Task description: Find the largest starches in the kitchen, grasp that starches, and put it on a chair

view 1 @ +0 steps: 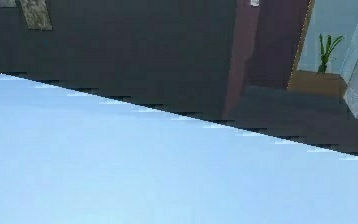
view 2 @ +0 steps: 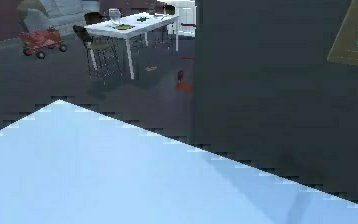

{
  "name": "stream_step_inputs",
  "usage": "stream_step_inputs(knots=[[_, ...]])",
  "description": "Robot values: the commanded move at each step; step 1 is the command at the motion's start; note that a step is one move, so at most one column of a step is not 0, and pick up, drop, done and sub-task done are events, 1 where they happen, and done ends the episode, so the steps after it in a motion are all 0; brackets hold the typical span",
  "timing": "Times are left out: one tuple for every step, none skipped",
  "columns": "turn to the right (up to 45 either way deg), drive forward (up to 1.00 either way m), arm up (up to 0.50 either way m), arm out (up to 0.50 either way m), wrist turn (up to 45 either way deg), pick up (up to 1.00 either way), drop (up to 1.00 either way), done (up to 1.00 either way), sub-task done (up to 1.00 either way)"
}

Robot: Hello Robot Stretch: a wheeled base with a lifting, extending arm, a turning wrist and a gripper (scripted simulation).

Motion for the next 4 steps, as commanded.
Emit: stream_step_inputs(knots=[[-45.0,0.00,0.00,0.00,0.0,0.00,0.00,0.00,0.00],[-45.0,0.00,0.00,0.00,0.0,0.00,0.00,0.00,0.00],[-45.0,0.00,0.00,0.00,0.0,0.00,0.00,0.00,0.00],[-33.0,0.00,0.00,0.00,0.0,0.00,0.00,0.00,0.00]])
